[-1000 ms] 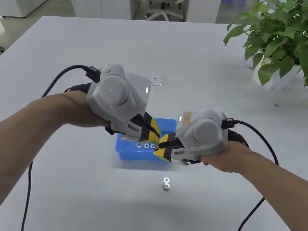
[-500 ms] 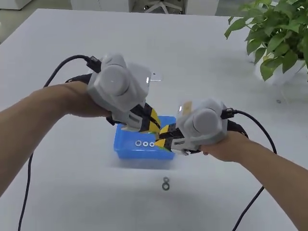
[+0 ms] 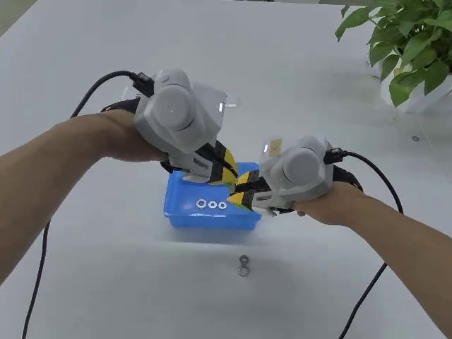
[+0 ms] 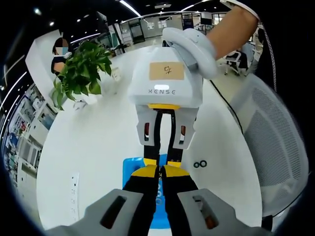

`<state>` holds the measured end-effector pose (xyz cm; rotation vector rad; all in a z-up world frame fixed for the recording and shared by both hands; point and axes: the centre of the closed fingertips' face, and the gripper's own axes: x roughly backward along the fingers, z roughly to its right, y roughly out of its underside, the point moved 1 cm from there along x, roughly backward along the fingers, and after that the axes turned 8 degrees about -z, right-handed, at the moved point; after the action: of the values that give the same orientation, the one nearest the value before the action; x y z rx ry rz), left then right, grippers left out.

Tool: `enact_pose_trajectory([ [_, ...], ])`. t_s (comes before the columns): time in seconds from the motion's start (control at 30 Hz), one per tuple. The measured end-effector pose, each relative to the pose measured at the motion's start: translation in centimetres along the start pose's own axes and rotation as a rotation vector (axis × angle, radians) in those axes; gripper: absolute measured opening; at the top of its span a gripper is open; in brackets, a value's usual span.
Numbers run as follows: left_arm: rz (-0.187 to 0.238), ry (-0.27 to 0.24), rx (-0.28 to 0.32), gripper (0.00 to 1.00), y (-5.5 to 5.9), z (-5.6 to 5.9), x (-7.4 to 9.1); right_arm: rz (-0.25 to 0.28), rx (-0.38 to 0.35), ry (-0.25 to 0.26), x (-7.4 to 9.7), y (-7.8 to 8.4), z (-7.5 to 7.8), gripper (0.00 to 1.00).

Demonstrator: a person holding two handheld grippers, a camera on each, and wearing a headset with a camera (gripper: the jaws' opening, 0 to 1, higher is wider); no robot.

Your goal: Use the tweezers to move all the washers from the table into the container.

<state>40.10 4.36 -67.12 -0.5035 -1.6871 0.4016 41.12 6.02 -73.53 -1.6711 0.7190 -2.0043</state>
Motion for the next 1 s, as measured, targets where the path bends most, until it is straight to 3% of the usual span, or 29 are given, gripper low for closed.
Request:
enact_pose_trajectory([
  [0.53, -0.005, 0.030, 0.034, 0.06, 1.6, -0.9, -2.2, -0.024, -0.024, -0.038, -2.1, 1.6, 0.6, 0.10],
  [1.0, -0.001, 0.042, 0.060, 0.06, 2.5, -0.8, -3.1, -0.043, -0.023, -0.066, -3.1, 2.4, 0.5, 0.10],
])
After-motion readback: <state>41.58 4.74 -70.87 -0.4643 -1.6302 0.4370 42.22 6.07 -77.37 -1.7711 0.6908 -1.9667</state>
